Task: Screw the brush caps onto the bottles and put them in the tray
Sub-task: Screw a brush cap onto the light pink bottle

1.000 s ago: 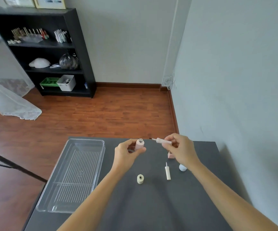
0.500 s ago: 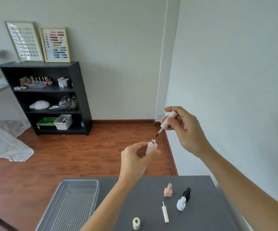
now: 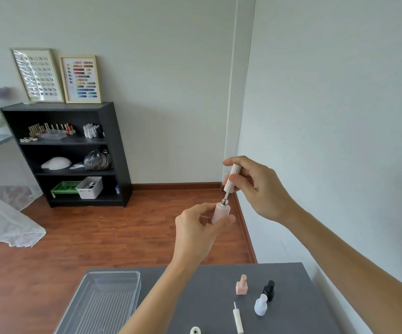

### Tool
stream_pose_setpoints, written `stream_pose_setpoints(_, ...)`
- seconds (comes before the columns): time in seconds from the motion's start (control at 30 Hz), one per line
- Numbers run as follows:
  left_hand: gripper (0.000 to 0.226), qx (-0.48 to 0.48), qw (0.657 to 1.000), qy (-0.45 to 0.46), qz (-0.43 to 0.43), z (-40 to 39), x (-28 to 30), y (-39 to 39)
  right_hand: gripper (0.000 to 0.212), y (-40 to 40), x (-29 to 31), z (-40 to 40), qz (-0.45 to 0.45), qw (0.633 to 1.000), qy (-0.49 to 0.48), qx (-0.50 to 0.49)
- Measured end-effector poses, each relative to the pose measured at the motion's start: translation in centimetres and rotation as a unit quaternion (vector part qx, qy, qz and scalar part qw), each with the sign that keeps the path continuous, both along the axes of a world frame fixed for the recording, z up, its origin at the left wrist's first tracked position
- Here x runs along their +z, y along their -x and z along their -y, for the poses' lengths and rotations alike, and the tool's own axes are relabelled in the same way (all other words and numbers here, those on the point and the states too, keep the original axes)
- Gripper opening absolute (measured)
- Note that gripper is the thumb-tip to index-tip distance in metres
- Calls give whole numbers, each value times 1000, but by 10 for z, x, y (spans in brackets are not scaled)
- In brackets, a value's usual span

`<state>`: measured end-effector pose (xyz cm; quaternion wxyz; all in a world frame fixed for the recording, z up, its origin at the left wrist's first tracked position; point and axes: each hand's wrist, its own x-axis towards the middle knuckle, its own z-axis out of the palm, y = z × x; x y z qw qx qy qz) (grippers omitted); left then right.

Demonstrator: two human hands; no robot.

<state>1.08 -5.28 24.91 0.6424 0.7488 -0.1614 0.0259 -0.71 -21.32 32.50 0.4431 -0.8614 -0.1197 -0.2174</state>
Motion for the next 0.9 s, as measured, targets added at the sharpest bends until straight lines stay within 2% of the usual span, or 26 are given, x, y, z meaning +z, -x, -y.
stream_pose_setpoints(0.2,16,-2,1000,-6,18,1,3,1,10,1,-6,1,-37,999,0,1)
stream_pose_setpoints(0.23,16,-2,1000,-6,17,2,3,1,14,1,-7,1,-35,999,-6,-8)
stream_pose_setpoints(0.33,16,-6,1000,-4,14,3,3,2,45,-1,-8,0,-25,998,8,-60)
stream_pose_setpoints(0.4,17,-13,1000,-2,11,5,2,3,55,-2,-10,0,-23,996,26,-78)
stream_pose_setpoints(0.47,16,-10,1000,0,1,5,1,3,53,-2,-9,3,-47,998,-17,-35)
stream_pose_setpoints(0.53,18,-3,1000,1,-9,5,0,2,44,-3,-8,8,-89,991,-86,53)
stream_pose_setpoints(0.63,18,-7,1000,1,-12,5,-1,1,27,-2,-7,13,-96,983,-112,112)
stream_pose_setpoints(0.77,17,-13,1000,1,-11,7,-3,1,12,-3,-7,11,-63,993,-93,28)
stream_pose_setpoints(0.8,18,-13,1000,1,-11,8,-4,1,15,-3,-6,10,-52,995,-87,0)
stream_pose_setpoints(0.9,19,-13,1000,-2,-11,10,-5,1,51,-3,-7,4,-27,996,-31,-85)
